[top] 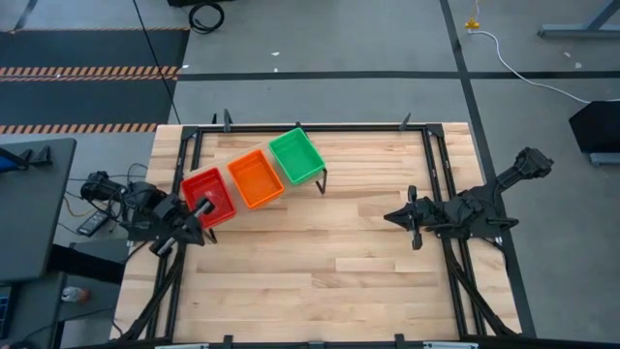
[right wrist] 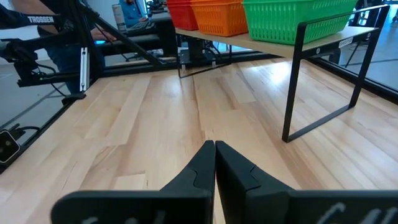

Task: Stack baskets on shelf by color
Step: Return to Home Position

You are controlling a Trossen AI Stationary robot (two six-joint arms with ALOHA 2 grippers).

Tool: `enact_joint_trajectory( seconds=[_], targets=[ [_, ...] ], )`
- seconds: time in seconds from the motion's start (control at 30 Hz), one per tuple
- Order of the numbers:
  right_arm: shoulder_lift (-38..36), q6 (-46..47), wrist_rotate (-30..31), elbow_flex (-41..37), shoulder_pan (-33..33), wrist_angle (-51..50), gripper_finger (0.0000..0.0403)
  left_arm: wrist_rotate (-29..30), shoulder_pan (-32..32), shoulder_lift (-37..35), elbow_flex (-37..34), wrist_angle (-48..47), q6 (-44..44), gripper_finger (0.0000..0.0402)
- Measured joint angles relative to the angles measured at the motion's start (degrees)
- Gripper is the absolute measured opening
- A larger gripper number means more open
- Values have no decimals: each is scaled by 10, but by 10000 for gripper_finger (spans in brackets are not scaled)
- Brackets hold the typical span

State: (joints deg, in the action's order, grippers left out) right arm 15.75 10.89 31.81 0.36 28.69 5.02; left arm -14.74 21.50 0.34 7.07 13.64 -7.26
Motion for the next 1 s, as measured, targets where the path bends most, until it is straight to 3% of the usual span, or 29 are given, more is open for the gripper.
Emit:
enact_joint_trajectory(
  seconds=[0.23, 0.5, 0.83, 1.0],
  targets=[
    [0, 1, 0, 0, 0, 0, 17, 50, 0, 0, 0, 23, 16, 7],
    [0, 1, 0, 0, 0, 0, 17, -13, 0, 0, 0, 68, 50, 7],
    [0, 1, 0, 0, 0, 0, 17, -14, 0, 0, 0, 35, 51, 7],
    [0, 1, 0, 0, 0, 0, 16, 45, -1, 0, 0, 15, 52, 7]
  ],
)
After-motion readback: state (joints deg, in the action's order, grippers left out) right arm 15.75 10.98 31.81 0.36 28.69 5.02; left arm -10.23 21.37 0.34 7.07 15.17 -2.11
